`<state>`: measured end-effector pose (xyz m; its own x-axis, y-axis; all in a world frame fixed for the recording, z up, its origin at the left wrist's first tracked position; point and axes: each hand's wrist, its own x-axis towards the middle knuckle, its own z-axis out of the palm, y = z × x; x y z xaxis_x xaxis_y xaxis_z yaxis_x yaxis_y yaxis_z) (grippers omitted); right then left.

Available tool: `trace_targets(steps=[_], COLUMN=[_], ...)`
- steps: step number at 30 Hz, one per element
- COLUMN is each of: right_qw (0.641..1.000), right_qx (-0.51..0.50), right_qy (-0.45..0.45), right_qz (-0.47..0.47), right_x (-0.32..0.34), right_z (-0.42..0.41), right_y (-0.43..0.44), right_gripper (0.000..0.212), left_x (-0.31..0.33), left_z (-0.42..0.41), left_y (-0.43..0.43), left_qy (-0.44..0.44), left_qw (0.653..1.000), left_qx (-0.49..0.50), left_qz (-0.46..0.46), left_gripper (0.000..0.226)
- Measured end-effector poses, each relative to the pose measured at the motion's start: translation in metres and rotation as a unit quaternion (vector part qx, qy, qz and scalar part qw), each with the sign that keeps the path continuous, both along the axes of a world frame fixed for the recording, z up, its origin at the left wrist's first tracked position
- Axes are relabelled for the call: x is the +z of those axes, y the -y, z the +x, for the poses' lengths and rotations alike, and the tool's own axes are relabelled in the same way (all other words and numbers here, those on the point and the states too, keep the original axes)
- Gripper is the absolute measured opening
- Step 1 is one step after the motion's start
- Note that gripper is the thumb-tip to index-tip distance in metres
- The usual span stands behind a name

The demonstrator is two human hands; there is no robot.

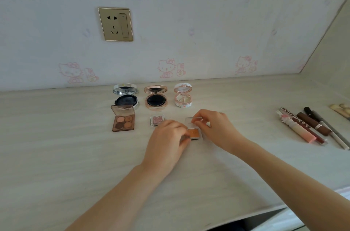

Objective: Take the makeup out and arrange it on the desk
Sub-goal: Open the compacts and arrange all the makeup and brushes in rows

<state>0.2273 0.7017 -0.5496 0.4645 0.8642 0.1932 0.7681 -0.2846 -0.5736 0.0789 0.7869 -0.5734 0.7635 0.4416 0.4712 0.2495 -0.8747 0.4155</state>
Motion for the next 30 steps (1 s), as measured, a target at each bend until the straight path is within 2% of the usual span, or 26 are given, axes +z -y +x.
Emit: trace_targets(steps=[10, 19, 30], right_qw=[0.998, 0.998, 0.997], right_qx=[0.029, 0.025, 0.026], right_qy=[0.061, 0.063, 0.075], right_qz=[0.008, 0.013, 0.013], right_x=[-0.002, -0.006, -0.006], right_z=[0.014, 0.024, 0.028], right_y=[-0.024, -0.043, -0.043], right_gripper=[0.013, 0.014, 0.015], left_x=[0.01, 0.014, 0.005], left_z=[0.009, 0.019, 0.023], left_y=[-0.005, -0.023, -0.023], left_qy=[-0.043, -0.105, -0.092], left_qw=[0.996, 0.991, 0.989], left_qx=[0.046, 0.055, 0.064], left_qz=[0.067, 0.066, 0.097], left_gripper=[0.012, 0.021, 0.015])
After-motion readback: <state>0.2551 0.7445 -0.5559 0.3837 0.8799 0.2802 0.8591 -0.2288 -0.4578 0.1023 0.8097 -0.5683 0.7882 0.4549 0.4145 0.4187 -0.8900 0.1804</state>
